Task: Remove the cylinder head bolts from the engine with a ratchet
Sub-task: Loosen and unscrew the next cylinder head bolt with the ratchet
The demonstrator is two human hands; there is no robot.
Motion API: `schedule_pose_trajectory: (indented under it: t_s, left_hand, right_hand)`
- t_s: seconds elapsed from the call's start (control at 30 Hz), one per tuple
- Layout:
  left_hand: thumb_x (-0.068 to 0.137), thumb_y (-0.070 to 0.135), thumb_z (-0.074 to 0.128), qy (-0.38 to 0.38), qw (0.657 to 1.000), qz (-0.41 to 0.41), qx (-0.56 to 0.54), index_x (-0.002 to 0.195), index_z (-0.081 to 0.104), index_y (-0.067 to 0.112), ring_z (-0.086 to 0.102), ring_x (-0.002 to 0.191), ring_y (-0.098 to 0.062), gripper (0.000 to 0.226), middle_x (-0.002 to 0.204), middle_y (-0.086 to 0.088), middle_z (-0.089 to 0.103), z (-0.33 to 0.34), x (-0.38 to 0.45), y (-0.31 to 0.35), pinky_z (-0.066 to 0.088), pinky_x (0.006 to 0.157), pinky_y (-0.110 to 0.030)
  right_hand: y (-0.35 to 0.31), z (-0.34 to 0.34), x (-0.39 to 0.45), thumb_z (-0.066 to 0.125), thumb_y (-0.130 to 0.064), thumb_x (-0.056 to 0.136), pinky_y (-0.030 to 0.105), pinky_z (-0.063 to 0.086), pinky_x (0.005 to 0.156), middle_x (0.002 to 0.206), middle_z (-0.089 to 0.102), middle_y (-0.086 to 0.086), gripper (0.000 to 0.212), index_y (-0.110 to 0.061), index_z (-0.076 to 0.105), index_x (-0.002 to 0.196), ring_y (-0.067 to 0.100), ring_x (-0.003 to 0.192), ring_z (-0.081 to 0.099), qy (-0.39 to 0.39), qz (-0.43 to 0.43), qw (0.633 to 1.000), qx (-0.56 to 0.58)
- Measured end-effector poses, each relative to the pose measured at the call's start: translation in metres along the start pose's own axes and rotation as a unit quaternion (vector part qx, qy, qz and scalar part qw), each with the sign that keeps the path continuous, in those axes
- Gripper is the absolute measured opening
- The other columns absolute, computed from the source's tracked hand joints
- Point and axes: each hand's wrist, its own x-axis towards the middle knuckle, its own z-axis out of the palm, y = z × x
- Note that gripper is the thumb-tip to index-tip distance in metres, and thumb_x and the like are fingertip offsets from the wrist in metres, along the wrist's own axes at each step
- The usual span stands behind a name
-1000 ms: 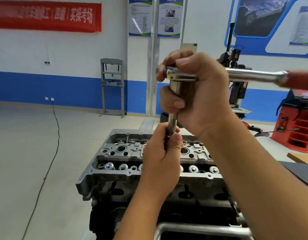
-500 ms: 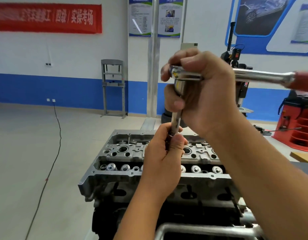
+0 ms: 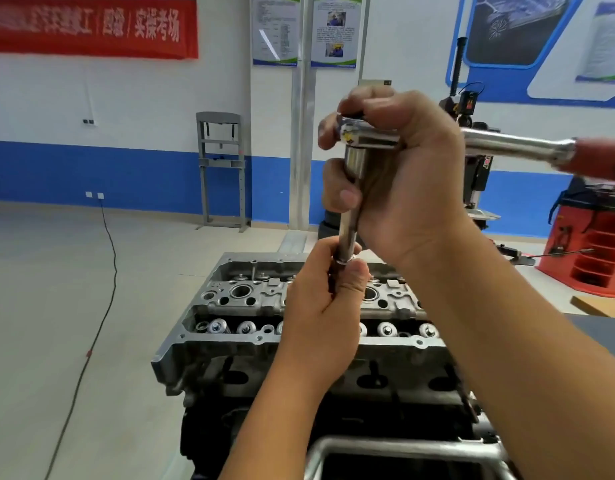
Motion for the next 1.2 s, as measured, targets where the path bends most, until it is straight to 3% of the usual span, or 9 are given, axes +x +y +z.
schedule_pose_trajectory:
  t_s: [0.13, 0.33, 0.47, 0.57, 0.7, 0.8, 1.0, 1.1, 1.2]
  left_hand:
    - [0.102, 0.043, 0.046, -0.023, 0.999, -0.02, -0.01, 0.11, 0.06, 0.044, 0.062, 0.083, -0.016, 0.016, 0.096, 0.006, 0.069, 0.0, 0.001, -0.001, 0.05, 0.071, -0.02]
    - [0.101, 0.028, 0.045, 0.02, 1.0, 0.018, 0.012, 0.099, 0.06, 0.032, 0.051, 0.061, -0.007, 0.015, 0.078, 0.007, 0.065, 0.004, 0.0, 0.0, 0.043, 0.057, -0.021]
    - [0.106, 0.036, 0.05, 0.004, 1.0, -0.005, -0.004, 0.105, 0.06, 0.035, 0.061, 0.077, -0.019, 0.01, 0.089, 0.001, 0.068, -0.002, 0.0, 0.0, 0.053, 0.069, -0.038]
    - [0.102, 0.047, 0.044, -0.03, 1.0, 0.001, -0.004, 0.115, 0.058, 0.039, 0.06, 0.083, -0.01, 0.021, 0.095, 0.007, 0.068, -0.001, 0.0, 0.002, 0.052, 0.079, -0.036]
    - [0.1, 0.035, 0.042, -0.001, 1.0, 0.01, 0.021, 0.109, 0.059, 0.04, 0.059, 0.075, -0.014, 0.019, 0.088, 0.011, 0.066, 0.006, 0.001, -0.001, 0.054, 0.073, -0.039]
    - [0.098, 0.027, 0.042, 0.03, 0.999, 0.021, 0.034, 0.103, 0.059, 0.037, 0.057, 0.066, -0.011, 0.021, 0.076, 0.015, 0.063, 0.007, 0.0, -0.001, 0.051, 0.063, -0.028]
    - [0.103, 0.038, 0.047, -0.012, 0.999, -0.023, -0.018, 0.107, 0.059, 0.042, 0.062, 0.08, -0.013, 0.013, 0.093, 0.008, 0.069, -0.003, 0.001, 0.0, 0.053, 0.077, -0.028]
    - [0.102, 0.04, 0.044, -0.01, 1.0, 0.002, 0.001, 0.112, 0.06, 0.038, 0.06, 0.079, -0.011, 0.019, 0.091, 0.008, 0.067, 0.002, 0.001, 0.001, 0.054, 0.078, -0.032]
    - [0.106, 0.024, 0.045, 0.009, 1.0, 0.009, 0.014, 0.105, 0.06, 0.039, 0.059, 0.074, -0.018, 0.02, 0.087, 0.004, 0.066, 0.006, 0.001, -0.001, 0.053, 0.067, -0.032]
  right_hand:
    - [-0.005, -0.012, -0.003, 0.052, -0.022, 0.078, 0.03, 0.022, 0.055, 0.08, 0.058, 0.009, 0.014, -0.013, 0.053, 0.088, 0.017, 0.047, 0.035, -0.016, 0.04, 0.998, 0.045]
    - [0.014, 0.011, -0.008, 0.062, -0.016, 0.083, 0.027, 0.035, 0.045, 0.08, 0.061, 0.013, 0.006, -0.011, 0.06, 0.079, 0.023, 0.045, 0.044, 0.097, -0.131, 0.979, -0.12]
    - [0.005, 0.004, 0.005, 0.054, -0.018, 0.082, 0.027, 0.021, 0.049, 0.076, 0.057, 0.01, 0.007, -0.012, 0.057, 0.081, 0.018, 0.044, 0.032, -0.041, 0.018, 0.999, -0.005]
    - [-0.004, -0.015, 0.005, 0.043, -0.027, 0.082, 0.032, 0.012, 0.053, 0.079, 0.053, 0.008, 0.014, -0.016, 0.052, 0.085, 0.015, 0.04, 0.03, -0.048, 0.071, 0.993, 0.085]
    - [0.003, -0.012, -0.005, 0.052, -0.022, 0.089, 0.028, 0.026, 0.052, 0.082, 0.059, 0.01, 0.01, -0.013, 0.056, 0.088, 0.019, 0.047, 0.035, 0.024, -0.001, 0.999, 0.037]
    - [0.013, 0.004, -0.004, 0.06, -0.014, 0.084, 0.027, 0.032, 0.045, 0.078, 0.059, 0.012, 0.005, -0.011, 0.057, 0.082, 0.022, 0.047, 0.039, 0.071, -0.1, 0.99, -0.068]
    - [0.001, -0.004, 0.014, 0.047, -0.026, 0.079, 0.02, 0.016, 0.05, 0.073, 0.052, 0.008, 0.013, -0.014, 0.05, 0.082, 0.012, 0.035, 0.03, -0.095, 0.094, 0.988, 0.077]
    - [-0.001, -0.016, 0.01, 0.041, -0.029, 0.082, 0.023, 0.016, 0.051, 0.074, 0.055, 0.007, 0.017, -0.015, 0.048, 0.087, 0.015, 0.035, 0.032, -0.065, 0.084, 0.988, 0.108]
    - [0.006, -0.013, -0.002, 0.052, -0.023, 0.09, 0.026, 0.028, 0.05, 0.079, 0.062, 0.011, 0.012, -0.012, 0.056, 0.089, 0.019, 0.042, 0.037, 0.016, -0.016, 0.999, 0.026]
